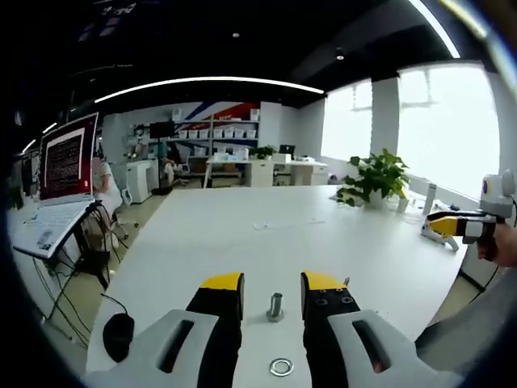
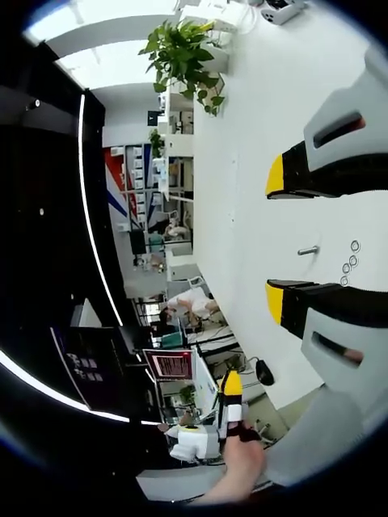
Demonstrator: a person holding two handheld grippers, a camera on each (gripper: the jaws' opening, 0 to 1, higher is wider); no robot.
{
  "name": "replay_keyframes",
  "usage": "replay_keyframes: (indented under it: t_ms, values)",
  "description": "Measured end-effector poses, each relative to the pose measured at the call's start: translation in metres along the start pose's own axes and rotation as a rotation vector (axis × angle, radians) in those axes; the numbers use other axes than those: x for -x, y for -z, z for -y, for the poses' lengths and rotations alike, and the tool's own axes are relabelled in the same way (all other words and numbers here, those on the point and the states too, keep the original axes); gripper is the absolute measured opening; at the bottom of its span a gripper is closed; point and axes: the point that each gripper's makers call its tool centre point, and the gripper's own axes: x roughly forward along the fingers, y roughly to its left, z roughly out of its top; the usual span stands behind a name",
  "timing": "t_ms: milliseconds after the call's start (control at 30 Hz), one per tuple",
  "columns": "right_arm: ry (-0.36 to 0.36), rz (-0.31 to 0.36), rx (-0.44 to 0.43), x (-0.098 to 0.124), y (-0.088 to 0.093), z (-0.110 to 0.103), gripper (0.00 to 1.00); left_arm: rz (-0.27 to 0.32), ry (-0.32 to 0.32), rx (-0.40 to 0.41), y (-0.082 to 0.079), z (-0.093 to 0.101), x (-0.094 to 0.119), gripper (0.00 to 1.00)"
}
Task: Place the washer onto the threaded stud by aligning its center hole with the stud, sliding it down to the base, and recovering from edge contact or off-axis alignment until the washer reaches the visible bottom stop.
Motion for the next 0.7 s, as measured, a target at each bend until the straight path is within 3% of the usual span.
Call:
replay_keyframes:
  t_ms: [100, 267, 700]
  values:
    - [0.000, -0.006, -0.002, -0.001, 0.001, 0.000, 0.42, -0.043, 0.019, -0.026, 0.011, 0.004, -0.004, 0.26]
    - [-0.015, -0.014, 0.001, -0.002, 0.003, -0.004, 0.42, -0.185, 0.077, -0.049, 0.041, 0.012, -0.008, 0.28]
    - [-0.036, -0.002, 0.001, -0.002, 0.000, -0.009, 0.42, -0.362, 0.159, -0.183, 0.077, 0.017, -0.019, 0.28]
